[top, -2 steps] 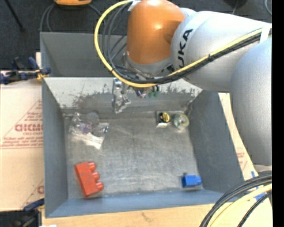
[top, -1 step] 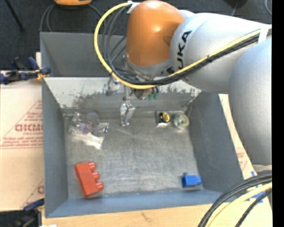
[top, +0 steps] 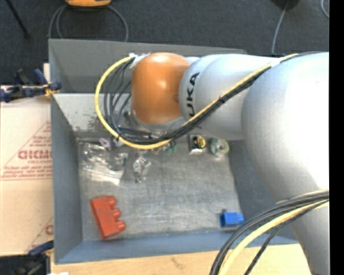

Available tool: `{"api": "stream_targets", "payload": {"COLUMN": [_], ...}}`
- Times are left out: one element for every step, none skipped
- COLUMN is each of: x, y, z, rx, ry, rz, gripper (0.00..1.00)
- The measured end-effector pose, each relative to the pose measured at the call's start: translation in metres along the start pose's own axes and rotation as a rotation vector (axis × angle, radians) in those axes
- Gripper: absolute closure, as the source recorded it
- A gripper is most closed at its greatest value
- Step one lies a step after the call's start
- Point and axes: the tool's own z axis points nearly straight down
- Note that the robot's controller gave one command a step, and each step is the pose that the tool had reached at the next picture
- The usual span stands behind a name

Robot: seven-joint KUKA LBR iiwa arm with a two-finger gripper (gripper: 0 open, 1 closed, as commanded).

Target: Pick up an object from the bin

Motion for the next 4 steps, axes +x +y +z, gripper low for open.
{"api": "stream_targets", "payload": {"x": [-0.027, -0.027, -0.034, -0.043], "y": [0.02, 0.02, 0.013, 0.027], "z": [0.021, 0.021, -0.032, -0.117], "rx": [0.012, 0.011, 0.001, -0.001], "ry": [0.011, 0.01, -0.002, -0.007], "rz": [-0.158, -0.155, -0.175, -0.157], "gripper": [0.0, 1.0, 1.0, 1.0]}}
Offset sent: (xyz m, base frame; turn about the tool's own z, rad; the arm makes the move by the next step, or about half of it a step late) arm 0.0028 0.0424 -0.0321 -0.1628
